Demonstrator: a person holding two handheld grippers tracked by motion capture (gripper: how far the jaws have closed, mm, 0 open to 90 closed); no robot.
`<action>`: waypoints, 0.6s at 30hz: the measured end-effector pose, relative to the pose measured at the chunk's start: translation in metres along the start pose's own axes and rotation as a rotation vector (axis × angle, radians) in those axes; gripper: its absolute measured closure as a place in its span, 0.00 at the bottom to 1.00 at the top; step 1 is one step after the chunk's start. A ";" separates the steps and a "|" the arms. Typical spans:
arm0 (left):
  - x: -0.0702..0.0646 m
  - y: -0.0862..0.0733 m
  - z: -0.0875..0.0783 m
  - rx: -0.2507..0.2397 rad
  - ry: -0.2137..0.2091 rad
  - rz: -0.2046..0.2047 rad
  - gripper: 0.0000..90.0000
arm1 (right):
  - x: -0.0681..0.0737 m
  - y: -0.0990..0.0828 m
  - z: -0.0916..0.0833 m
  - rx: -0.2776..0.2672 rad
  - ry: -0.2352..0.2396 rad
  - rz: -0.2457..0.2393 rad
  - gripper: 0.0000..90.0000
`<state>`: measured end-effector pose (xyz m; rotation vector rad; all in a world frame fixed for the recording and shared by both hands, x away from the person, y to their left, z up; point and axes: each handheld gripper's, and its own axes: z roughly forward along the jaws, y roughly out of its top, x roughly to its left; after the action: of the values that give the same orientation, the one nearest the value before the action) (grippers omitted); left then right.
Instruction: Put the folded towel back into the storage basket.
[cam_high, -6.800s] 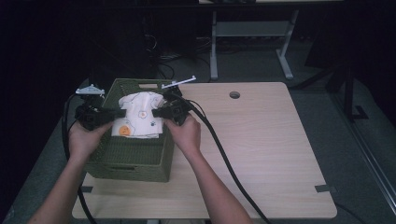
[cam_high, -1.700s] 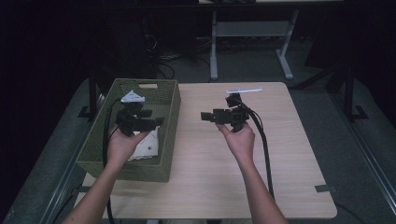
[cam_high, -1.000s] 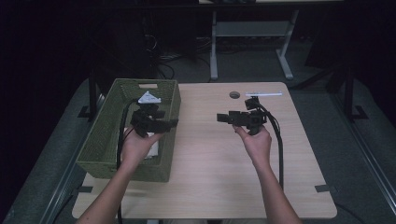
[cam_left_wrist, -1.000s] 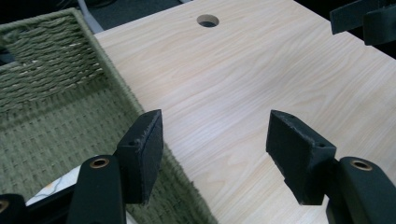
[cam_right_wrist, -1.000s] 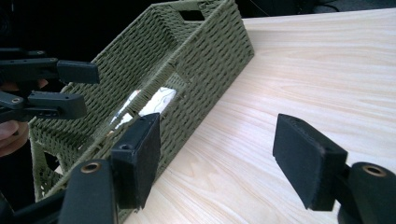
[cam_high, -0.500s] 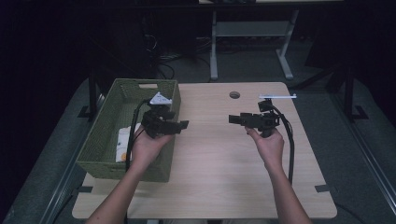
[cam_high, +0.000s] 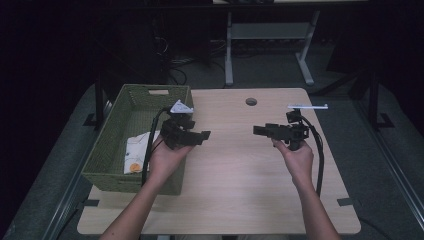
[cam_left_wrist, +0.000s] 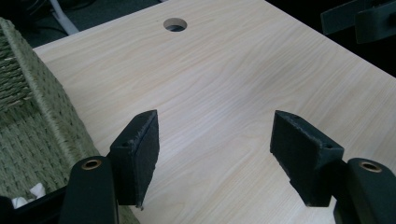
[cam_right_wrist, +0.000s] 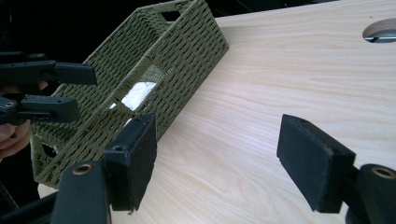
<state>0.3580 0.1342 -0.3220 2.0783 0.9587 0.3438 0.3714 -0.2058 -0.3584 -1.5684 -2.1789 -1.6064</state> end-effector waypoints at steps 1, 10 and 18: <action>-0.002 0.000 0.001 0.000 -0.001 0.002 0.37 | -0.003 -0.002 -0.002 -0.004 -0.004 0.002 0.31; -0.010 0.002 0.006 0.005 -0.009 0.010 0.36 | -0.010 -0.009 -0.012 -0.001 -0.007 0.012 0.31; -0.015 0.001 0.011 0.010 -0.023 0.012 0.36 | -0.018 -0.017 -0.022 0.001 -0.015 0.030 0.31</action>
<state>0.3541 0.1161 -0.3272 2.0930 0.9366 0.3213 0.3569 -0.2335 -0.3694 -1.6098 -2.1526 -1.5909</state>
